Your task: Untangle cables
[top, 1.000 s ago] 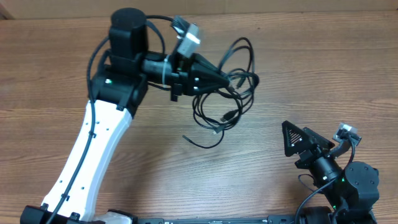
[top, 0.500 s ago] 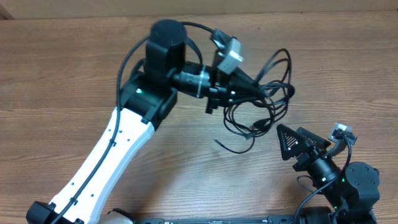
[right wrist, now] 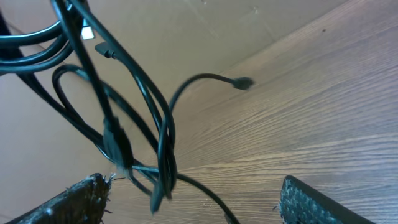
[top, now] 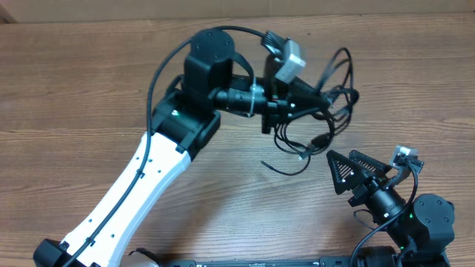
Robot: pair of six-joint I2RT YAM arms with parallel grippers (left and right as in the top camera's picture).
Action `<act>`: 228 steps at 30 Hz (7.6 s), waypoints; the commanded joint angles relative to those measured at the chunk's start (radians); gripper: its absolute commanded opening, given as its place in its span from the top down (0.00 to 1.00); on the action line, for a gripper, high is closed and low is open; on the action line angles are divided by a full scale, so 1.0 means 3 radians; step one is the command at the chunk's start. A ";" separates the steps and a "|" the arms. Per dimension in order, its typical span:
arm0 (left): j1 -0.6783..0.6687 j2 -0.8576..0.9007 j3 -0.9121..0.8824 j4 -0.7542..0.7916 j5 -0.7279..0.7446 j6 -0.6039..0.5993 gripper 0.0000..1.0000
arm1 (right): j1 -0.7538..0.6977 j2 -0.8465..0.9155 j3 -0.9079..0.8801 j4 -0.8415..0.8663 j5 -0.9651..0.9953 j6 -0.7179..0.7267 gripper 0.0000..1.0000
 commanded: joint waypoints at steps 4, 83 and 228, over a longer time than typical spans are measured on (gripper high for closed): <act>-0.0225 -0.0050 0.0099 0.0164 -0.0017 -0.0086 0.96 | -0.0010 -0.0001 0.0025 0.0023 0.0050 -0.0031 0.53; 0.0445 -0.0048 0.0099 -0.2093 -0.1223 -0.0718 0.96 | -0.0010 -0.0001 0.0027 -0.0918 0.1644 0.1932 0.96; -0.0086 -0.0047 0.0099 -0.1363 -0.2279 -0.2487 0.96 | -0.0010 -0.0001 0.0025 -0.0439 0.0132 -0.1265 0.04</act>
